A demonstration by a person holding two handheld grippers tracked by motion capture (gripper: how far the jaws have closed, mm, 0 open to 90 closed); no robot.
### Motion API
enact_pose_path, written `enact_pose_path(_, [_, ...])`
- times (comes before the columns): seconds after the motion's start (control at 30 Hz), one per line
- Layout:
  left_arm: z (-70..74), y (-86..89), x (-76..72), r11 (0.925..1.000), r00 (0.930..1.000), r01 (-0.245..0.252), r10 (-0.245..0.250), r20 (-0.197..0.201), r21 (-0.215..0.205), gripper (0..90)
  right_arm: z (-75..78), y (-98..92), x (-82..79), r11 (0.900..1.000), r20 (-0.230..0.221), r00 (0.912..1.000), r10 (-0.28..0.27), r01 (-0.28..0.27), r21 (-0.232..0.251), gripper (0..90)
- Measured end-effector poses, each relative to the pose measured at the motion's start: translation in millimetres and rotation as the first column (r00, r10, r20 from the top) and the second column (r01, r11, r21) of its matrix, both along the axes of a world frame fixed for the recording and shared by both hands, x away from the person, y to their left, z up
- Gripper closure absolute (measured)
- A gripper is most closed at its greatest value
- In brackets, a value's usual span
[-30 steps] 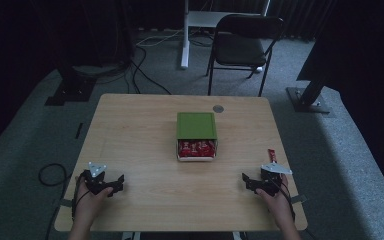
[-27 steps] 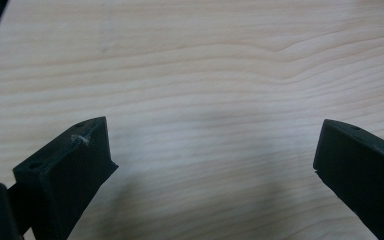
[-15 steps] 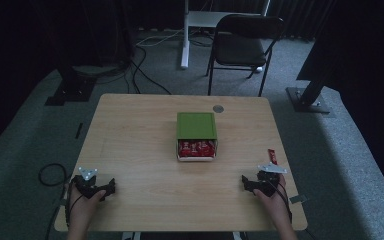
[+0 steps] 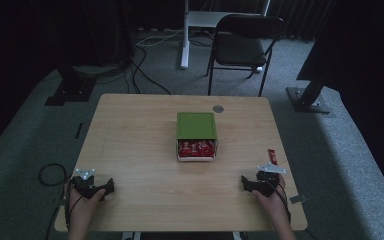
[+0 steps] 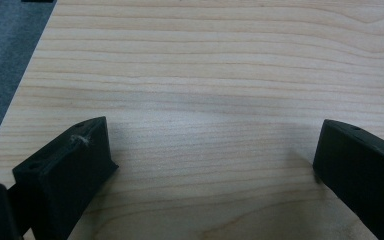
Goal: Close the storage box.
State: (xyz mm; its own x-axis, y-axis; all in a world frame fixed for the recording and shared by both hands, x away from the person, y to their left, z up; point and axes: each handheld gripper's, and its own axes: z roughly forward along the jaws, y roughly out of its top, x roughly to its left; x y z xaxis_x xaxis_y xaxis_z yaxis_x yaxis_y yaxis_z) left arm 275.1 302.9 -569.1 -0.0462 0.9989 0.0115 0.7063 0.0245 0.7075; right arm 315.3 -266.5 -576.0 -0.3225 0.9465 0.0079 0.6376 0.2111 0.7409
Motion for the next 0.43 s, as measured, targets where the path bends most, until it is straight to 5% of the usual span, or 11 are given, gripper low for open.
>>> enact_pose_path(0.43, [-0.1,-1.7,0.9,0.9996,0.9996,-0.026,0.026,0.001,-0.003,2.8,0.0,0.2,0.0,1.000,0.000,1.0000,0.000,0.000,0.000,12.8])
